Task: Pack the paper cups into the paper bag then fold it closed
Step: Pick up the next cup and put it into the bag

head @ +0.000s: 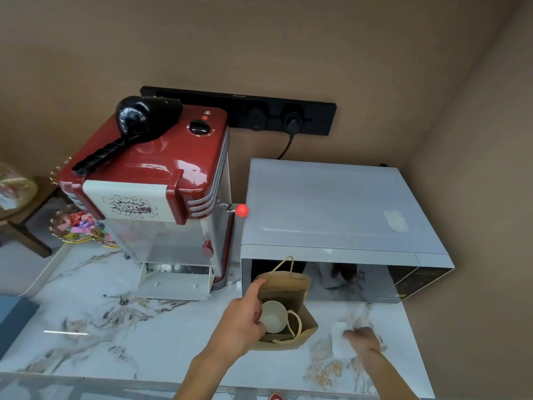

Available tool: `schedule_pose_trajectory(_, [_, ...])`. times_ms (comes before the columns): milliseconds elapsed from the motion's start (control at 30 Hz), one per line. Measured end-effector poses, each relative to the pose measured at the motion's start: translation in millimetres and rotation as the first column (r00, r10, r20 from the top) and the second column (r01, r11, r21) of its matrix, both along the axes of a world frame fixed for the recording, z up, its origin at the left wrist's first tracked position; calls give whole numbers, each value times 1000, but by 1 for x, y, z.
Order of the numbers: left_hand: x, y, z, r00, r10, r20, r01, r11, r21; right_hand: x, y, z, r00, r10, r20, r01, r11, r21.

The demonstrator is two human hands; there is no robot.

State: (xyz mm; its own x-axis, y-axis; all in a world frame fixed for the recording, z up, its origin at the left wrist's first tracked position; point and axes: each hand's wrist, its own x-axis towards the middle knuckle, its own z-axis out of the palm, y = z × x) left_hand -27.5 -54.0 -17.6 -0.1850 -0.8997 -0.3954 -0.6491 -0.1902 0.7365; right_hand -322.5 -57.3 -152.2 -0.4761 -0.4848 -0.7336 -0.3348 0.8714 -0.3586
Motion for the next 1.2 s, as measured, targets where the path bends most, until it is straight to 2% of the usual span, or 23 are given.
schedule_pose_trajectory(67, [1, 1, -1, 1000, 1, -11, -1, 1000, -6, -8, 2, 17, 941, -168, 294, 210, 970, -119])
schedule_pose_trajectory(133, [1, 1, -3, 1000, -1, -18, 1, 1000, -13, -10, 5, 48, 830, -169, 532, 299, 939, -167])
schedule_pose_trajectory(267, [1, 0, -8, 998, 9, -69, -10, 1000, -2, 1, 4, 127, 697, 81, 713, 236, 913, -334])
schedule_pose_trajectory(333, [1, 0, -10, 995, 11, -96, -11, 1000, -1, 23, 0, 167, 581, 232, 780, 159, 908, -389])
schedule_pose_trajectory(367, [1, 0, -10, 995, 9, -102, -10, 1000, -4, 39, -2, 183, 558, 314, 768, 86, 899, -430])
schedule_pose_trajectory(400, [1, 0, -11, 995, 5, -101, -6, 1000, -8, 56, -6, 194, 585, 401, 705, -24, 877, -479])
schedule_pose_trajectory(467, [1, -1, -12, 995, -4, -96, 3, 1000, -12, 91, -18, 202, 703, 580, 411, -343, 783, -519])
schedule_pose_trajectory(500, [1, -2, -12, 995, -9, -95, 8, 1000, -14, 107, -24, 202, 714, 662, 228, -511, 715, -477])
schedule_pose_trajectory(533, [1, -3, -12, 996, -15, -90, 13, 1000, -17, 121, -31, 198, 668, 739, 86, -658, 640, -397])
schedule_pose_trajectory(600, [1, -2, -12, 997, -26, -76, 25, 1000, -18, 144, -45, 180, 536, 843, -47, -832, 517, -203])
schedule_pose_trajectory(667, [1, -1, -13, 997, -36, -65, 35, 999, -22, 158, -54, 157, 495, 864, -89, -869, 494, -37])
schedule_pose_trajectory(767, [-2, 3, -12, 999, -37, -39, 36, 999, -36, 164, -61, 135, 486, 865, -123, -857, 500, 128])
schedule_pose_trajectory(967, [-5, 7, -10, 999, -33, -33, 31, 999, -38, 160, -67, 111, 510, 847, -153, -822, 532, 205])
schedule_pose_trajectory(1200, [-7, 9, -9, 998, -54, -30, 52, 998, -47, 163, -66, 106, 454, 882, -129, -833, 471, 290])
